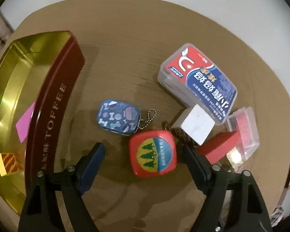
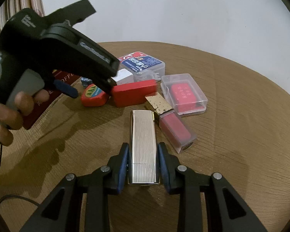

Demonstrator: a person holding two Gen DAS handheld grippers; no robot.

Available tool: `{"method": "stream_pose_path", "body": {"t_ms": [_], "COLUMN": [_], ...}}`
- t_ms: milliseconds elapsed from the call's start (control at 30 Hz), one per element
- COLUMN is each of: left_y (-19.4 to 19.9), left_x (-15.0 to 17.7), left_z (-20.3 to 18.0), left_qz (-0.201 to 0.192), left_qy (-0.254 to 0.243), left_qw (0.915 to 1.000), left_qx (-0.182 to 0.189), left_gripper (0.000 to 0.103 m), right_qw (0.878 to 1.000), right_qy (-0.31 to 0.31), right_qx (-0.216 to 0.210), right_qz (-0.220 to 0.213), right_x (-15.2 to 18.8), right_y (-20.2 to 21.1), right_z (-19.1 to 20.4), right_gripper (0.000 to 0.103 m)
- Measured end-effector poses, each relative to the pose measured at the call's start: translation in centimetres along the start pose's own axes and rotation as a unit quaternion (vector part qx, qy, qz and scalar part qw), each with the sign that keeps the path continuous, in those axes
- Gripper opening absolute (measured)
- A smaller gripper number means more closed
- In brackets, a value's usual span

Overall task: Organize rigid objects
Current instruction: 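Grasp the red tape measure with the left tool while the right tool holds the silver case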

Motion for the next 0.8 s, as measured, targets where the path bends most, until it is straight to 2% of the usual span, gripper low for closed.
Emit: {"method": "stream_pose_path", "body": {"t_ms": [33,100,167,200,233,267,300,533,600,800], "left_y": [-0.1,0.3,0.4,0.0,0.1,0.3,0.6,1.3,1.9,4.0], "left_x": [0.0,0.1,0.3,-0.8,-0.8,-0.8,-0.8,-0.3,1.1,2.1], "left_z": [0.2,-0.3,-0.4,1.0,1.0,1.0,1.1,1.0,1.5,2.3], "left_qz": [-0.003,-0.017,-0.022,-0.022,-0.025,-0.03,-0.033,-0.03,-0.03,-0.048], "left_qy": [-0.002,-0.015,-0.022,-0.02,-0.019,-0.022,-0.027,-0.04,-0.044,-0.053], "left_qw": [1.0,0.9995,0.9993,0.9993,0.9992,0.999,0.9988,0.9986,0.9985,0.9974], "left_qx": [-0.006,-0.021,-0.023,-0.022,-0.024,-0.025,-0.026,-0.018,-0.017,-0.013], "left_gripper": [0.075,0.067,0.065,0.061,0.057,0.045,0.043,0.043,0.043,0.043], "right_qw": [1.0,1.0,1.0,1.0,1.0,1.0,1.0,1.0,1.0,0.999], "right_qy": [0.0,0.0,0.0,0.0,0.001,0.002,0.002,0.009,0.011,0.007], "right_qx": [0.0,0.001,0.001,0.001,0.001,0.003,0.003,0.011,0.014,0.031], "right_qz": [0.0,0.0,0.0,0.0,0.0,0.001,0.001,0.004,0.004,0.006], "right_x": [0.0,0.0,0.0,0.0,0.1,0.1,0.1,0.2,0.2,0.2], "right_y": [0.0,0.0,0.0,0.0,0.0,0.0,-0.1,-0.2,-0.2,-0.5], "right_z": [0.0,0.0,0.0,0.0,0.0,0.0,0.1,0.3,0.5,0.8], "right_gripper": [0.031,0.031,0.031,0.031,0.031,0.031,0.031,0.031,0.031,0.03]}}
Point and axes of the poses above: each gripper's, at about its wrist camera, not at the fingertips, and y roughly against the way its jaws point, z to its left, x to its underside, the point moved 6 cm from there along -y, roughly the way its jaws point, and after that the axes turned 11 degrees about -x, right-handed, at the moved point
